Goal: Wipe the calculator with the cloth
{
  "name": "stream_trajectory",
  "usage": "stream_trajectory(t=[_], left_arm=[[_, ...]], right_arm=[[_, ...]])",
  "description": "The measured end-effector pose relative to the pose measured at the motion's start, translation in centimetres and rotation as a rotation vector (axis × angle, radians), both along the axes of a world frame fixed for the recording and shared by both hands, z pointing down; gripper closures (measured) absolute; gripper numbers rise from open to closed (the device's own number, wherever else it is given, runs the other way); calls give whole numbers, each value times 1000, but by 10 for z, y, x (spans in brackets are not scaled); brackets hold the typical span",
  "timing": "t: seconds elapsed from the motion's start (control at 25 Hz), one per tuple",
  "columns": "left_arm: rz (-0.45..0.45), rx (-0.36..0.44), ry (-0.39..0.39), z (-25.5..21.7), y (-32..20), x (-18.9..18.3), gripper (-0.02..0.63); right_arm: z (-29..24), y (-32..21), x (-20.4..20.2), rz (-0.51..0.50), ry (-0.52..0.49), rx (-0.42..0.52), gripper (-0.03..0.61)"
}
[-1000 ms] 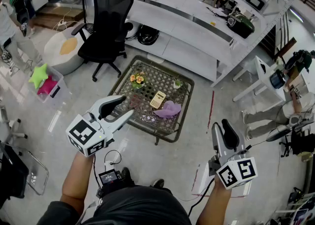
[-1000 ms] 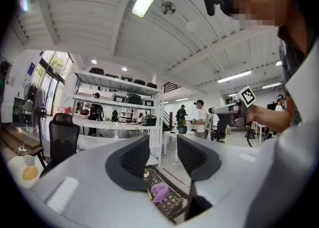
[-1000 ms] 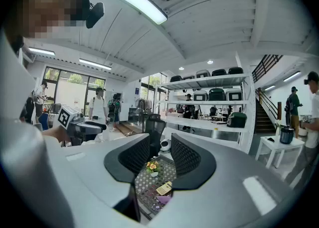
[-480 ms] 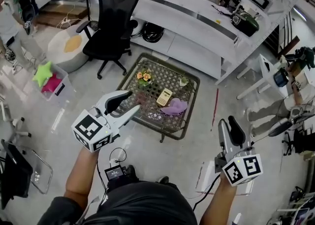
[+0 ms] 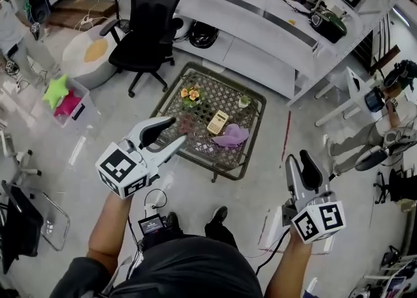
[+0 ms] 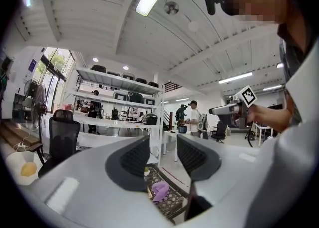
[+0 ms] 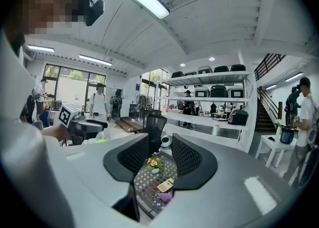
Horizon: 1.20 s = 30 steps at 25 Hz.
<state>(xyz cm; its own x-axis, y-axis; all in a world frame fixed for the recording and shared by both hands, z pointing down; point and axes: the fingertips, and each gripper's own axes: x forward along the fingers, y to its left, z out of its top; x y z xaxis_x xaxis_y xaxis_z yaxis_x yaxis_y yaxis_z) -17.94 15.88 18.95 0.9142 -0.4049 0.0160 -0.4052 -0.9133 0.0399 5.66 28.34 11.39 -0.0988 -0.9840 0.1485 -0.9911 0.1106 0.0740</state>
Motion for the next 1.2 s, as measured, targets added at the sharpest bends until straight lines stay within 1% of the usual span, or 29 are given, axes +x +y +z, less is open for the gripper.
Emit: stream_trajectory(t=[0.2,0.36,0.44,0.56,0.92,1.2], left_arm=[[-39,-17,-43,11,-5,14,385],[-106,-34,-80,11,-13,22,385],[-128,-39,-96,11,-16,35,385],[-155,-40,-109,11,-16,57,385],[-299,-54,-143,16,-14,83,385],[-377,-65,-168,19,-2,109,385]], right_arm=[[14,-16,21,-44,-26,-11,451],[23,-39,39,-112,-62,-10,449],[23,-50,53,-140,-69,-12,449],[28,-63,76,-176,-84,-14,449],[39,-101,112,-321,-119,-7,449],[47,-115,140,-393,-142,-20,449]])
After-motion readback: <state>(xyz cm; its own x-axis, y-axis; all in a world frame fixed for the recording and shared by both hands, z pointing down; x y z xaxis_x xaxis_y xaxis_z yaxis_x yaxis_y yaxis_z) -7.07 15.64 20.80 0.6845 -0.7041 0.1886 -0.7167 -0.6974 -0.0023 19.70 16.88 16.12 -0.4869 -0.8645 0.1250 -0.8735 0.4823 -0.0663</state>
